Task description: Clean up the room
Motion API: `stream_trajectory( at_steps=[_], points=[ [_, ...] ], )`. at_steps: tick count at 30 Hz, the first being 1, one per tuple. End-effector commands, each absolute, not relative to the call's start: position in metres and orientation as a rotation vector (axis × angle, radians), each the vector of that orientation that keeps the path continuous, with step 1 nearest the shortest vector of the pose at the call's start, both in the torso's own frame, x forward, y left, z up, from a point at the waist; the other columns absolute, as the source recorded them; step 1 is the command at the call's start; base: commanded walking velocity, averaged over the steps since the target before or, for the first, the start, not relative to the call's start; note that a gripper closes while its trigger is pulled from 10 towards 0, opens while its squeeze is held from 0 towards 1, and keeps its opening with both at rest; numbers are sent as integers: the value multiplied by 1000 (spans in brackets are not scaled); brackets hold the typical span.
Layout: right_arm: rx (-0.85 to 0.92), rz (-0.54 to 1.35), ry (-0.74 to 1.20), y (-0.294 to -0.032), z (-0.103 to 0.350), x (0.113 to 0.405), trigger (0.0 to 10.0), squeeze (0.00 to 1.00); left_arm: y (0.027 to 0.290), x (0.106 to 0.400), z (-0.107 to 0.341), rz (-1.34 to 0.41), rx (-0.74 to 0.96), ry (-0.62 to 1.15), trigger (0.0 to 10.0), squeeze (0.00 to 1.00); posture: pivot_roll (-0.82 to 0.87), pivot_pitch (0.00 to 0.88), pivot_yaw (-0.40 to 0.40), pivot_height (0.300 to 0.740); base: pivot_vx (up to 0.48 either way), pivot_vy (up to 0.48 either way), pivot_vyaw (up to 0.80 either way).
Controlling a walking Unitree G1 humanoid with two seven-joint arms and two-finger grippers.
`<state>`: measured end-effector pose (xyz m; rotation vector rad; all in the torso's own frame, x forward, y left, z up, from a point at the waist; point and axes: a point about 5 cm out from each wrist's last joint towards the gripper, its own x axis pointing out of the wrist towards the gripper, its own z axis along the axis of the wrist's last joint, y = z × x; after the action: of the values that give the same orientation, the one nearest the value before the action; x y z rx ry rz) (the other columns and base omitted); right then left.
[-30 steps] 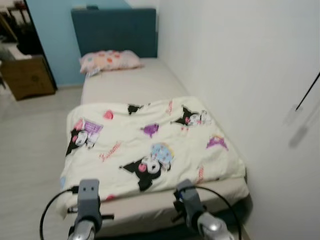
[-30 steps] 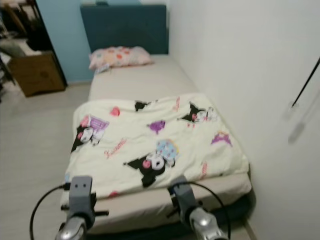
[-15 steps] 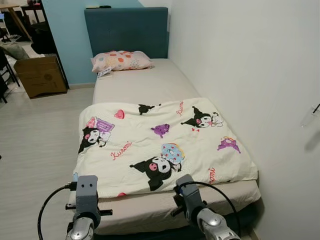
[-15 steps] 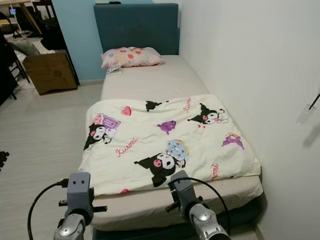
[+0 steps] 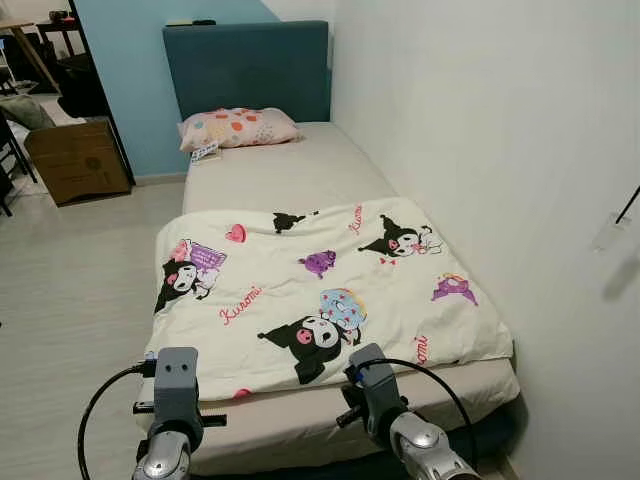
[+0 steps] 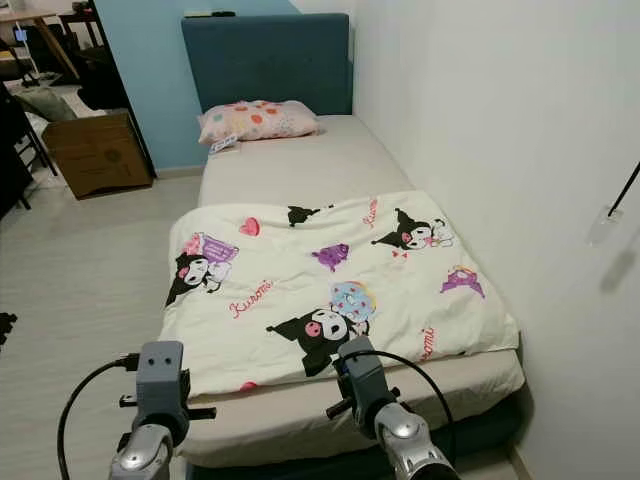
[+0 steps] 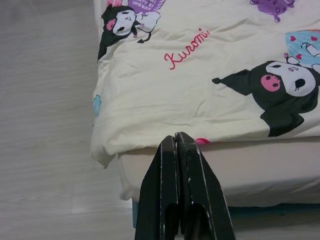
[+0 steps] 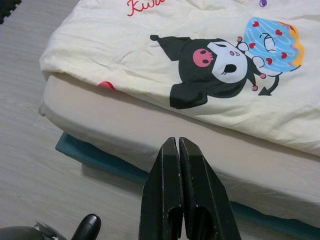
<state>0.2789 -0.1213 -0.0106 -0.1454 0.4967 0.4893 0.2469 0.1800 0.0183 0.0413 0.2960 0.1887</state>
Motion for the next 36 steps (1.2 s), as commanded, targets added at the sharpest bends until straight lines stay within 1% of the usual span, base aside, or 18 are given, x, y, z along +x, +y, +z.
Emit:
stream_trajectory(
  at_steps=[1, 10, 31, 36],
  points=[
    [-138, 480, 494, -122, -12, 277, 10000, 0, 178, 242, 12, 187, 52, 314, 10000, 0, -90, 0, 4, 740, 0, 0, 0],
    [-138, 484, 496, -122, -12, 277, 10000, 0, 177, 241, 16, 179, 48, 283, 10000, 0, -89, 0, 0, 740, 0, 0, 0],
    [-146, 494, 504, -122, -14, 274, 10000, 0, 178, 238, 18, 182, 38, 263, 10000, 0, -80, 0, -1, 740, 315, 0, 0],
    [-147, 495, 506, -122, -15, 274, 10000, 0, 179, 237, 18, 187, 35, 257, 10000, 0, -79, 0, -1, 740, 0, 0, 0]
  ],
)
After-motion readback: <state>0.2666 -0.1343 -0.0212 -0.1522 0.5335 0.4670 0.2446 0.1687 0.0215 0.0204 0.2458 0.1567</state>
